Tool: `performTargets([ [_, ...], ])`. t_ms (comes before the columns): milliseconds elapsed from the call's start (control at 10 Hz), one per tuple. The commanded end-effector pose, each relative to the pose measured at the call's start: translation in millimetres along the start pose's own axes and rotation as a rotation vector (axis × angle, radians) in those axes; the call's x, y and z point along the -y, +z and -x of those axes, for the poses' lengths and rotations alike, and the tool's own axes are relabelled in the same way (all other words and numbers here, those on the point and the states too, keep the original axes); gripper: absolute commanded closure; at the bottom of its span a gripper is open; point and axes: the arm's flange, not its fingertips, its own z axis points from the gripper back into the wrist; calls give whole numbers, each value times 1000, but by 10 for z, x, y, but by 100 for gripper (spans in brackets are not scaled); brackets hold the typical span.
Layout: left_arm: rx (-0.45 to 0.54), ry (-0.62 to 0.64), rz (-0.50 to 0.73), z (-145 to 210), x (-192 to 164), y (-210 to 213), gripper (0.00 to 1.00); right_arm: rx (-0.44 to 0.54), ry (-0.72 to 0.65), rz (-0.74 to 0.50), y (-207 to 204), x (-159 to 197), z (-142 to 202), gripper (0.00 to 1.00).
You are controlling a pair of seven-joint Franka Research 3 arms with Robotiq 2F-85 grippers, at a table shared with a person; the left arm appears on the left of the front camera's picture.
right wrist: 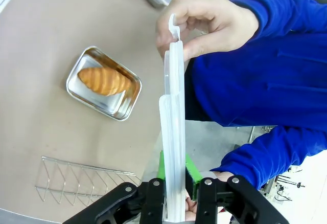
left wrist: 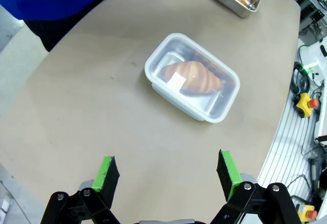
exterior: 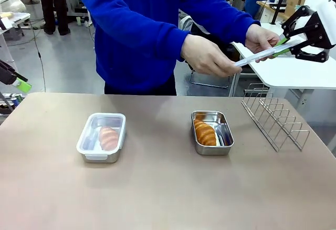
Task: Place the bread in airtight containers.
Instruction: Release when the human grabs the Airtight Container lid.
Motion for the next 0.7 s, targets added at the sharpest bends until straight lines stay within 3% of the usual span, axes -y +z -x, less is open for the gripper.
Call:
performTargets([
  [0,-13,6,2,-8,12,15,0,3,-10,5,31,33,-21,100],
  [100,-13,6,2,-8,12,15,0,0,0,0,0,0,0,32],
  [200,-13,6,2,-8,12,15,0,-30,-6,-24,1,11,3,31],
  [300,-13,6,2,-8,12,15,0,-43,-27,-37,18,47,-5,0],
  [500,-13,6,2,-8,12,15,0,-66,-146,-21,259,202,-14,0],
  [600,-13,6,2,-8,12,15,0,-65,-270,7,475,315,18,8],
])
